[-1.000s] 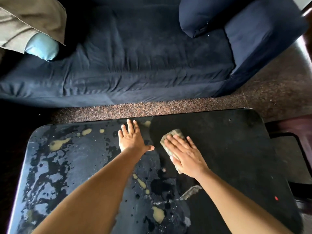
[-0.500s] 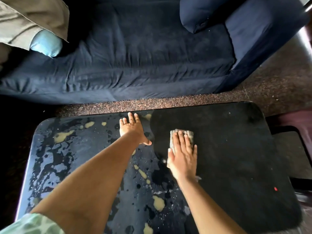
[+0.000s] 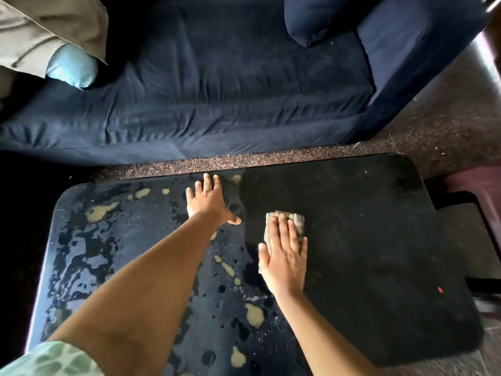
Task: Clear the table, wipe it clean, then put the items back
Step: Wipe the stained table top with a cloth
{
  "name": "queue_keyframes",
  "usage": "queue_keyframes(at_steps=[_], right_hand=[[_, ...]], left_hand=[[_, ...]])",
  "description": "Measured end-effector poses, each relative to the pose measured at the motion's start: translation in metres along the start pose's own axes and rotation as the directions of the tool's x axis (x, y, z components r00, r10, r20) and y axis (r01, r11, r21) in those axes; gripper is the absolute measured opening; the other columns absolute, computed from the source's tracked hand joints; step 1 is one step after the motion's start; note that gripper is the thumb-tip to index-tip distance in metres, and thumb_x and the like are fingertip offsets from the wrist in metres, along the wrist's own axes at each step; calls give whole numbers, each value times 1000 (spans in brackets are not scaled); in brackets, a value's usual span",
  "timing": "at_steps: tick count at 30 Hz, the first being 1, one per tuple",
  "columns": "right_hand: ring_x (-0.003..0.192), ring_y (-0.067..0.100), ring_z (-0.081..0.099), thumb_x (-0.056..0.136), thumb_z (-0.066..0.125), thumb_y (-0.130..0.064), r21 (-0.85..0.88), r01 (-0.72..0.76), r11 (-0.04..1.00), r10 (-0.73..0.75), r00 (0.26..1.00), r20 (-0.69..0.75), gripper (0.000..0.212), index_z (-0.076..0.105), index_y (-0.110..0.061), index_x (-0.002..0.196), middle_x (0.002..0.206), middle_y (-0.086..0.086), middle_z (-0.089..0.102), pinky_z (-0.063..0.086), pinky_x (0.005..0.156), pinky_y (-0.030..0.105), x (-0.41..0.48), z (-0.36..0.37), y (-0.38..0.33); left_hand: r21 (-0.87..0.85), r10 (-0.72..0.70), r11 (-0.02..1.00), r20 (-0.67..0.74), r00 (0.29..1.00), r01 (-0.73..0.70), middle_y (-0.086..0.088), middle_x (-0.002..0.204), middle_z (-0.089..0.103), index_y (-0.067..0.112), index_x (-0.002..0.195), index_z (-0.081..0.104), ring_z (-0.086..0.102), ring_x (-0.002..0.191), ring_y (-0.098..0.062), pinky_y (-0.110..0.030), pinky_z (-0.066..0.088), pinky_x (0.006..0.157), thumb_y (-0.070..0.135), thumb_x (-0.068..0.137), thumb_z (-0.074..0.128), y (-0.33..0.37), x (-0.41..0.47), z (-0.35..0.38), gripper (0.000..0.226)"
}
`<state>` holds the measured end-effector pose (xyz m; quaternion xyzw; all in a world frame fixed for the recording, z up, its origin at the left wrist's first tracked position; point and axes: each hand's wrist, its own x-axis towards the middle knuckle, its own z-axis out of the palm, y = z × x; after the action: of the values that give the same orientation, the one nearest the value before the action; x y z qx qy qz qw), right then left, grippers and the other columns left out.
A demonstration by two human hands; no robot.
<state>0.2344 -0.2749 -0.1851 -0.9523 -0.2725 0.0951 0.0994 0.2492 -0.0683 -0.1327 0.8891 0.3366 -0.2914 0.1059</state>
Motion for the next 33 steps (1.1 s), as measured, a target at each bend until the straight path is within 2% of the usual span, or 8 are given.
queue_keyframes(at_steps=[2, 6, 13, 16, 20, 26, 29, 33], right_hand=[[142, 18, 27, 87, 40, -44, -32, 248, 968, -247, 968, 40, 65, 28, -25, 148, 156, -2, 26, 33, 108, 52, -9, 2, 10], [144, 9, 17, 88, 43, -46, -135, 752, 645, -727, 658, 195, 66, 23, -32, 149, 157, -10, 19, 23, 114, 45, -5, -10, 76], [141, 16, 26, 89, 34, -42, -36, 129, 991, -129, 992, -9, 61, 32, -25, 147, 154, -5, 30, 31, 109, 50, -13, -1, 31], [143, 14, 22, 89, 36, -43, -57, 365, 929, -361, 930, 66, 61, 30, -25, 148, 155, -5, 26, 34, 109, 50, -27, 3, 26], [144, 10, 17, 91, 36, -45, -172, 803, 571, -774, 596, 215, 64, 20, -30, 151, 157, -9, 19, 22, 111, 44, -31, -14, 90], [140, 15, 30, 88, 34, -40, -34, 252, 967, -250, 967, 55, 60, 32, -27, 147, 153, -7, 31, 36, 107, 53, -53, -7, 42], [141, 16, 28, 89, 36, -39, -4, 356, 935, -353, 930, 105, 59, 33, -26, 147, 154, -6, 30, 34, 107, 50, -76, 0, 29], [144, 8, 15, 91, 35, -42, -122, 705, 699, -671, 706, 227, 64, 15, -33, 151, 158, -14, 14, 23, 111, 45, -87, -9, 92]], left_hand=[[-49, 14, 999, -68, 998, -18, -4, 160, -8, 21, 152, -3, -2, 147, -23, -48, 4, 117, 66, 64, 72, -5, -6, 10, 124], [-6, 102, 994, -227, 968, -107, -3, 160, -4, 24, 152, 4, -3, 147, -21, -49, 0, 117, 59, 82, 58, -1, -26, 26, 95], [-257, 57, 954, -353, 934, -155, 2, 160, 7, 23, 151, 15, 2, 147, -16, -38, 4, 119, 34, 97, 45, -16, -98, 69, 63], [-282, 29, 951, -318, 948, -124, 2, 159, 11, 24, 151, 17, 6, 147, -17, -33, 8, 118, 29, 97, 45, -21, -137, 95, 61], [-232, 52, 967, -218, 975, -104, 3, 160, 3, 26, 152, 8, 3, 147, -16, -31, 9, 117, 32, 98, 41, -20, -179, 117, 64], [-163, 41, 984, -147, 988, -65, 2, 159, -12, 27, 152, -3, -6, 147, -19, -37, 8, 119, 33, 100, 34, -19, -202, 138, 63], [-150, 39, 987, -113, 993, -56, 2, 159, -11, 30, 151, -5, -5, 147, -20, -38, 9, 119, 34, 100, 35, -21, -198, 142, 65], [-103, 62, 992, -100, 993, -73, 2, 160, -8, 30, 151, -4, -2, 147, -20, -39, 9, 118, 36, 99, 38, -26, -193, 143, 67]])
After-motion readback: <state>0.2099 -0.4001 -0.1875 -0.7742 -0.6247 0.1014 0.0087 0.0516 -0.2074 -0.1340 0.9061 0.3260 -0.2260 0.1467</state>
